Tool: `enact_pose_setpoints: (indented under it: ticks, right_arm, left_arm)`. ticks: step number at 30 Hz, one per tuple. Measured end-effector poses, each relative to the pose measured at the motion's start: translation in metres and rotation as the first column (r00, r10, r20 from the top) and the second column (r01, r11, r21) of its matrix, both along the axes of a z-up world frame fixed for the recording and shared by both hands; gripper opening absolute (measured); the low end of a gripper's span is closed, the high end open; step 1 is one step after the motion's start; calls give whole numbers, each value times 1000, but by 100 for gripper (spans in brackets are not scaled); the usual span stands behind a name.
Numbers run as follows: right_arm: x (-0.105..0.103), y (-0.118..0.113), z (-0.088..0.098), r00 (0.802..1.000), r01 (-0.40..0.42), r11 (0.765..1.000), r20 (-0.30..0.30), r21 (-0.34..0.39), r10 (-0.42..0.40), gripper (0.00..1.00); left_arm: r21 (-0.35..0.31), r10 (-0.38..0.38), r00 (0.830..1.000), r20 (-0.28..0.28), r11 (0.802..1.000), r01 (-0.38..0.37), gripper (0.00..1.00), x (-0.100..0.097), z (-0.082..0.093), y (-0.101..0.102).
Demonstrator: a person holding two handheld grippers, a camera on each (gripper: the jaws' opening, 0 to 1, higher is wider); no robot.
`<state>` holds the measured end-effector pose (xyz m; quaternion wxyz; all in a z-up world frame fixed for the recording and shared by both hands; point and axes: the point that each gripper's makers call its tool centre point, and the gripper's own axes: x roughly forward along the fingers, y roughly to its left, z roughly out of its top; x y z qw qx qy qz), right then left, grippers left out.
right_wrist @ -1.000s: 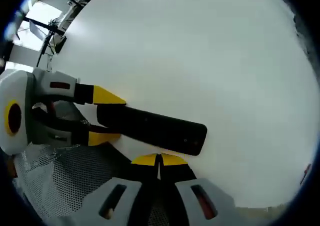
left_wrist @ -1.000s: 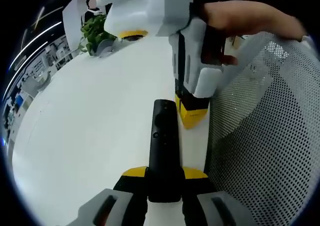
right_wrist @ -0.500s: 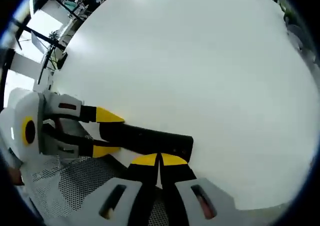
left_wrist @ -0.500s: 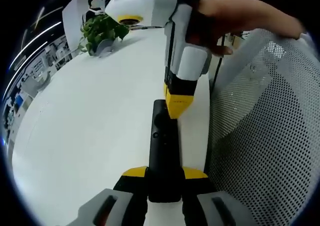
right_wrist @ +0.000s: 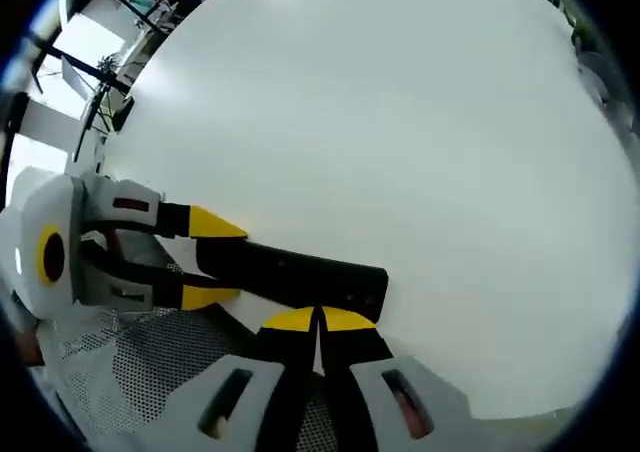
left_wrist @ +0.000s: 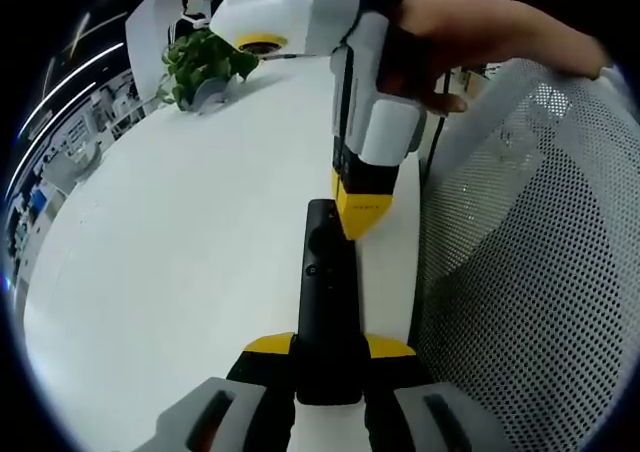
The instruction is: Press the specified remote control buttons in sequence, fully releasing each button before pressing the next.
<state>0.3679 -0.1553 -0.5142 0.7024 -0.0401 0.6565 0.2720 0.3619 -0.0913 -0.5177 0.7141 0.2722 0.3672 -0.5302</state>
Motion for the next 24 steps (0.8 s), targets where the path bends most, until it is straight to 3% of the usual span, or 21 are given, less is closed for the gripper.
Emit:
enact_pose_setpoints:
  ticks: [15, 24]
  right_arm:
    - [-1, 3, -3, 999, -32, 999, -4, 9, 32, 0]
    - [1, 2, -1, 1000, 11, 1000, -21, 23, -11, 0]
  left_arm:
    - [6, -2, 1000, -3, 1000, 2, 24, 0, 0, 0]
    - [6, -6, 1000, 1, 1000, 6, 24, -1, 0, 0]
